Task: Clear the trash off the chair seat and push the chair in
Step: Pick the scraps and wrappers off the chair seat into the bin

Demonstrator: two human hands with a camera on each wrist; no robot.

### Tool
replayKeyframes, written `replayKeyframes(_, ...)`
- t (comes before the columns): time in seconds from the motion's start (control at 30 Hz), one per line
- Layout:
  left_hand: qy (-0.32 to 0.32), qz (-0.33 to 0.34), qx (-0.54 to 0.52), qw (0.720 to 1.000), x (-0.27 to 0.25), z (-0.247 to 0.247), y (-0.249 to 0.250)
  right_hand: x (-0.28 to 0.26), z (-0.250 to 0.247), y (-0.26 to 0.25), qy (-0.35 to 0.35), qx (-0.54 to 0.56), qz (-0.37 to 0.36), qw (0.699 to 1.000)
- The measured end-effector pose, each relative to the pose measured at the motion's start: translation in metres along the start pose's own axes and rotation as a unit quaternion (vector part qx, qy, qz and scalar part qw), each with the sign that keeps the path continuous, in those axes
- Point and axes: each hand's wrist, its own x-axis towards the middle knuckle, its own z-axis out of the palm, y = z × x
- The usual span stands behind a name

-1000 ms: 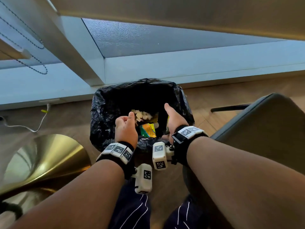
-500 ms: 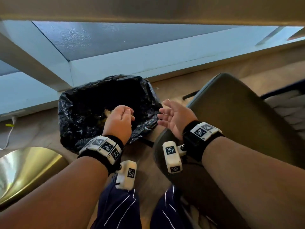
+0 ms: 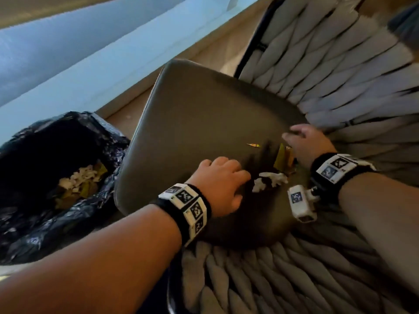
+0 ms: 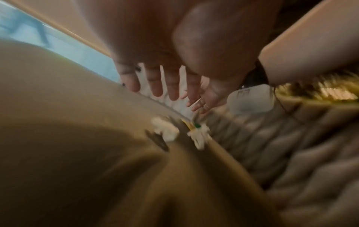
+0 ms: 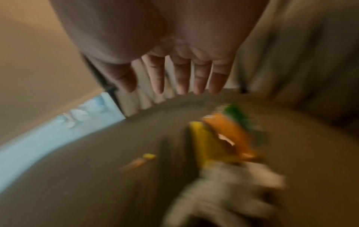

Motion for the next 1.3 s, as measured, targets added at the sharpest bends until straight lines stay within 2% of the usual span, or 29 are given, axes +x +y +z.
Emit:
replayKeyframes(0.1,-0.070,-0.014,0.026,0.997,0.031,0.023,0.009,-0.012,0.016,0.047,-0.063,-0.019,0.048,0.997)
replayKeyframes(0.17,-0.121,-0.032,0.053,0.991,0.049,0.036,0.006,-0.018,0.035,0.068,-0.073,-0.039,0.023,0.996)
replayKeyframes(0.23,-0.156,-0.032,0.090,0.983,0.059,0.044,0.001,-0.016,0.051,0.079,-0.046,-0.064,-0.008,0.997)
replayKeyframes(0.3,-0.136,-0.017,0.111,0.984,0.066,0.047,-0.004,-0.009,0.058,0.078,-0.018,-0.084,-0.013,0.996)
replayKeyframes(0.4,-0.071,0.003,0.101,0.992,0.079,0.040,-0.007,0.005,0.058,0.073,-0.022,-0.120,-0.029,0.992)
replayKeyframes(0.47,-0.044,-0.039,0.040,0.997,0.088,0.029,-0.006,0.015,0.058,0.069,-0.030,-0.108,-0.055,0.992)
replayKeyframes(0.53,0.021,-0.086,-0.020,0.996,0.099,0.020,-0.003,0.018,0.059,0.065,-0.024,-0.060,-0.080,0.995)
replayKeyframes(0.6,0.055,-0.103,-0.025,0.993,0.115,0.014,0.003,0.010,0.060,0.063,-0.019,-0.001,-0.106,0.994)
replayKeyframes(0.67,0.023,-0.118,0.018,0.993,0.129,0.013,0.007,-0.006,0.061,0.060,-0.040,0.010,-0.124,0.991)
replayKeyframes(0.77,-0.044,-0.114,0.101,0.987,0.140,0.014,0.011,-0.033,0.070,0.054,-0.096,-0.062,-0.128,0.985)
replayKeyframes(0.87,-0.039,-0.103,0.084,0.990,0.139,0.014,0.013,-0.048,0.088,0.048,-0.094,-0.103,-0.133,0.981)
replayKeyframes(0.93,-0.003,-0.122,0.035,0.992,0.133,0.011,0.012,-0.049,0.098,0.043,-0.068,-0.139,-0.173,0.973)
replayKeyframes(1.03,0.098,-0.167,-0.084,0.977,0.119,0.002,0.004,-0.040,0.100,0.038,-0.070,-0.165,-0.188,0.966)
replayKeyframes(1.07,0.137,-0.185,-0.139,0.963,0.111,-0.004,-0.003,-0.037,0.098,0.036,-0.077,-0.175,-0.189,0.963)
replayKeyframes(1.1,0.201,-0.211,-0.209,0.933,0.102,-0.012,-0.013,-0.034,0.098,0.035,-0.088,-0.184,-0.187,0.961)
replayKeyframes(1.2,0.315,-0.268,-0.267,0.871,0.071,-0.032,-0.044,-0.030,0.095,0.030,-0.118,-0.173,-0.154,0.966)
replayKeyframes(1.3,0.364,-0.290,-0.288,0.837,0.041,-0.038,-0.067,-0.032,0.094,0.023,-0.089,-0.079,-0.089,0.989)
